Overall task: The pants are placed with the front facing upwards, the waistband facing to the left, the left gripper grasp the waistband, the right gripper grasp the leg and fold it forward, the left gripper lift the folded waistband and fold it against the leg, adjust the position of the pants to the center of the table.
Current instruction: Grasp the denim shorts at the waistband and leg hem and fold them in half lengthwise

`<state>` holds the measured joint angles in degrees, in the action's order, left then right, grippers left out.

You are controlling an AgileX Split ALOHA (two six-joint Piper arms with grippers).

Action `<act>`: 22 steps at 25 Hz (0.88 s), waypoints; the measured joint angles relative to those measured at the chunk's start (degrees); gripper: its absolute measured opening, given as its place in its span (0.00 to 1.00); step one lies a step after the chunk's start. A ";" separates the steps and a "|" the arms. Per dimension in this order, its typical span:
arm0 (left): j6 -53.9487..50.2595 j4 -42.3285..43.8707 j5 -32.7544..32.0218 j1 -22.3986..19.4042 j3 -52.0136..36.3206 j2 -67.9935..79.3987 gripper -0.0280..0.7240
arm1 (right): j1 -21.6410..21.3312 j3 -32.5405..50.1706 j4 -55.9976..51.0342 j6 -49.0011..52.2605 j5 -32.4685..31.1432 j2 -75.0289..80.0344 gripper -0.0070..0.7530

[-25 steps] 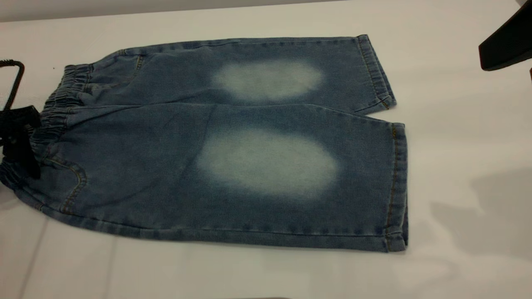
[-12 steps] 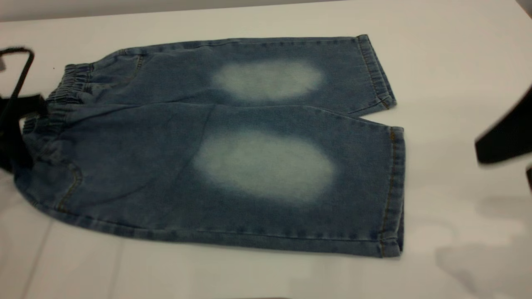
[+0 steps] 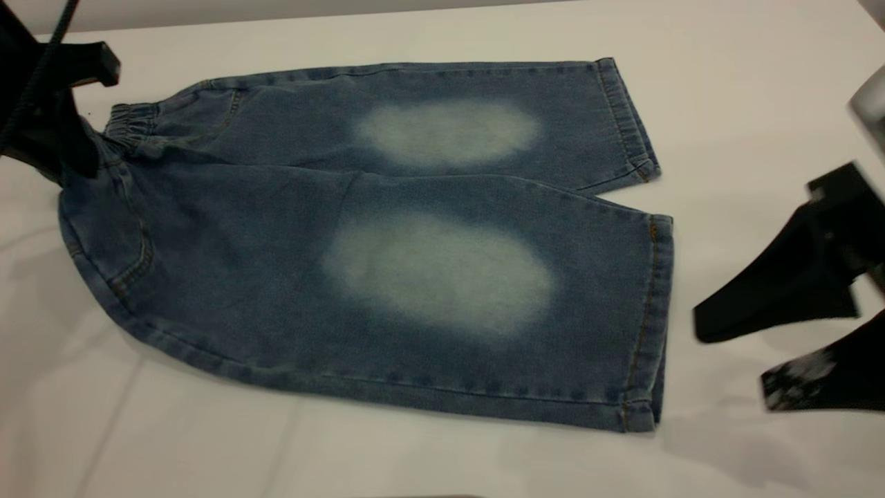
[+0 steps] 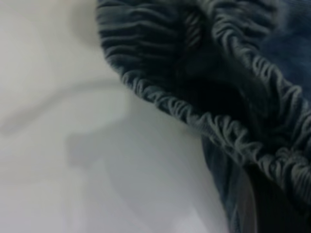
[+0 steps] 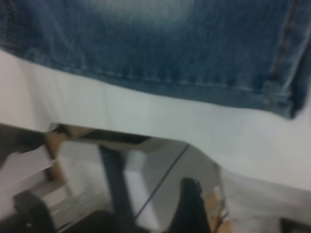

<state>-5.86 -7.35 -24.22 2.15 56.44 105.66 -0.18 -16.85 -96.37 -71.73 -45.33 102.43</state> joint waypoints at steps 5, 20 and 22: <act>0.00 -0.11 -0.54 2.82 0.00 0.00 0.14 | 0.00 -0.30 -7.39 -7.43 -4.51 11.38 0.65; 0.00 -0.36 -0.54 3.66 0.00 0.00 0.14 | 3.50 -7.17 -8.84 -10.45 -4.37 21.98 0.65; 0.00 -0.36 -0.54 3.66 0.00 0.00 0.14 | 5.66 -8.01 -8.84 -9.85 -2.86 22.20 0.65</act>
<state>-5.86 -7.71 -24.76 5.82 56.44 105.66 5.48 -24.85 -105.21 -81.58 -48.19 124.63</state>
